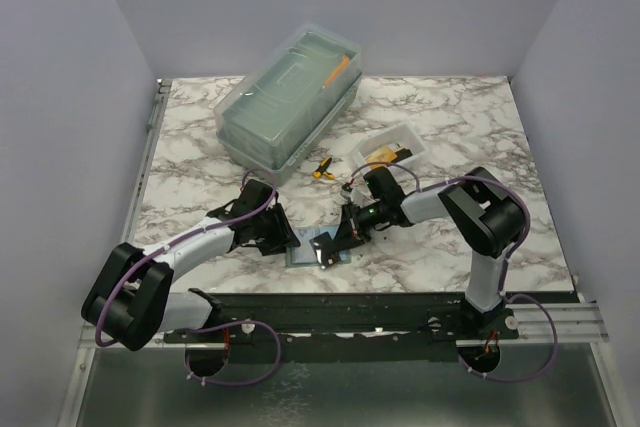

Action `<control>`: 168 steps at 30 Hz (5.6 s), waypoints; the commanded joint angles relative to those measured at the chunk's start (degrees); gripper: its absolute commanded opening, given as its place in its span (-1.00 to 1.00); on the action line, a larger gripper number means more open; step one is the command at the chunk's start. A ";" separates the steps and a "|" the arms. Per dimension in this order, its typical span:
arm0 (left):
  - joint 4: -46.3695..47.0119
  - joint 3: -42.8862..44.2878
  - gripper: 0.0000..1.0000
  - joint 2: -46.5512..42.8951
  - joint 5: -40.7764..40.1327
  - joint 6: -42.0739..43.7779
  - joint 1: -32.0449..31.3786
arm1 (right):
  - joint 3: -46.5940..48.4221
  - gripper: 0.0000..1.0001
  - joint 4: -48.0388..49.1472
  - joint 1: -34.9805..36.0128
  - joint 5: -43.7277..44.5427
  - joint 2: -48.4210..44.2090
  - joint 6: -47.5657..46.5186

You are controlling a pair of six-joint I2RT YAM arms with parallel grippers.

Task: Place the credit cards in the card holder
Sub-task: Insert the credit card into the card holder, then close the card holder at the center of the board.

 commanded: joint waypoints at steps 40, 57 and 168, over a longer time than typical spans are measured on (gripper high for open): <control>2.78 -2.60 -0.18 1.15 1.49 -2.24 -0.50 | -3.00 -0.99 22.86 1.25 7.79 6.08 12.44; 2.94 -3.23 -0.21 -0.49 0.83 -4.67 -0.82 | -1.61 -0.32 -0.04 4.37 24.23 -3.51 2.62; -4.76 -0.44 -0.12 -15.33 -2.75 -5.70 5.61 | -0.57 -0.71 -23.54 5.01 44.58 -24.27 -5.40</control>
